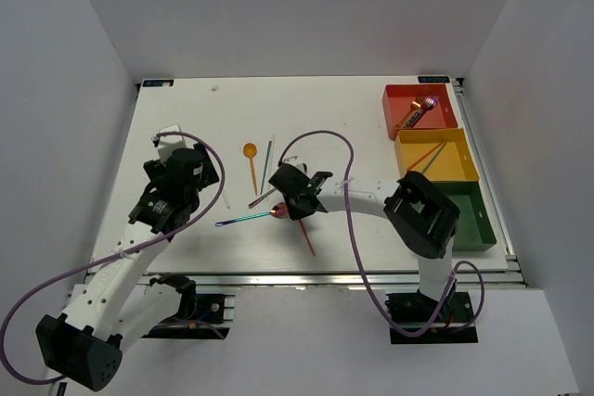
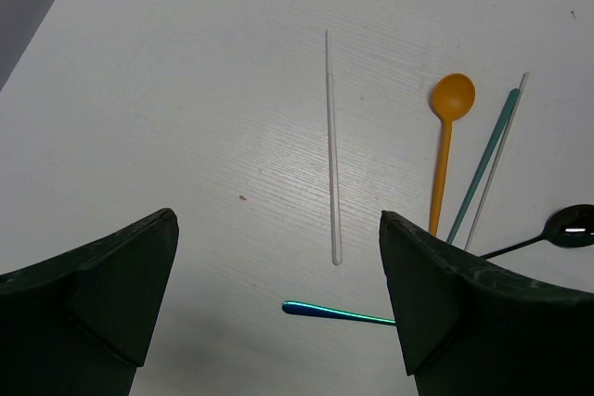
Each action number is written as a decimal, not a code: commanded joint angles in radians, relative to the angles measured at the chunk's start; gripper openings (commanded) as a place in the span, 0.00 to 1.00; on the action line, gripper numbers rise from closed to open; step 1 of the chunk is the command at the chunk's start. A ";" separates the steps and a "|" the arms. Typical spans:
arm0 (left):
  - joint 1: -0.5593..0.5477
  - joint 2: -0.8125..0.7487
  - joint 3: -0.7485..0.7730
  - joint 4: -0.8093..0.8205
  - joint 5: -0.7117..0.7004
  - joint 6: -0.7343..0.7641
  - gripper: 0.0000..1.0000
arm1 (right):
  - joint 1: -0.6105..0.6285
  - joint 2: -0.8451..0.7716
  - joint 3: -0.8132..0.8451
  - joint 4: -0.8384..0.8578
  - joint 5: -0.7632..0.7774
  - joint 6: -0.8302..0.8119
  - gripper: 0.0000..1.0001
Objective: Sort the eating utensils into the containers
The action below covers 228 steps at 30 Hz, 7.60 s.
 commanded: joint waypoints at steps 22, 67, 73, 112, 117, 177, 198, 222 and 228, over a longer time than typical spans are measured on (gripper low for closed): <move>0.003 -0.006 0.021 0.023 0.044 0.021 0.98 | -0.926 -0.638 -0.334 0.299 -0.147 0.162 0.00; 0.008 0.428 0.096 0.080 0.154 -0.287 0.98 | -0.690 -0.860 -0.583 0.224 -0.457 -0.051 0.64; 0.100 0.647 0.153 0.106 0.170 -0.356 0.95 | -0.650 -0.934 -0.618 0.179 -0.468 -0.081 0.64; 0.151 0.963 0.013 0.185 0.440 -0.255 0.00 | -0.646 -1.063 -0.662 0.237 -0.540 -0.036 0.63; 0.151 0.846 -0.003 0.192 0.434 -0.250 0.00 | -0.646 -1.050 -0.675 0.269 -0.593 -0.038 0.63; 0.062 0.089 -0.303 0.604 0.906 -0.459 0.00 | -0.092 -0.102 -0.173 0.882 -0.665 0.246 0.46; 0.062 0.094 0.027 0.024 0.312 0.030 0.98 | -0.744 -0.630 -0.474 0.397 -0.261 0.239 0.00; 0.063 0.055 -0.013 0.038 0.285 0.050 0.98 | -1.098 -0.412 -0.342 0.314 -0.202 0.292 0.03; 0.063 0.058 -0.013 0.038 0.281 0.050 0.98 | -1.100 -0.417 -0.337 0.308 -0.193 0.288 0.58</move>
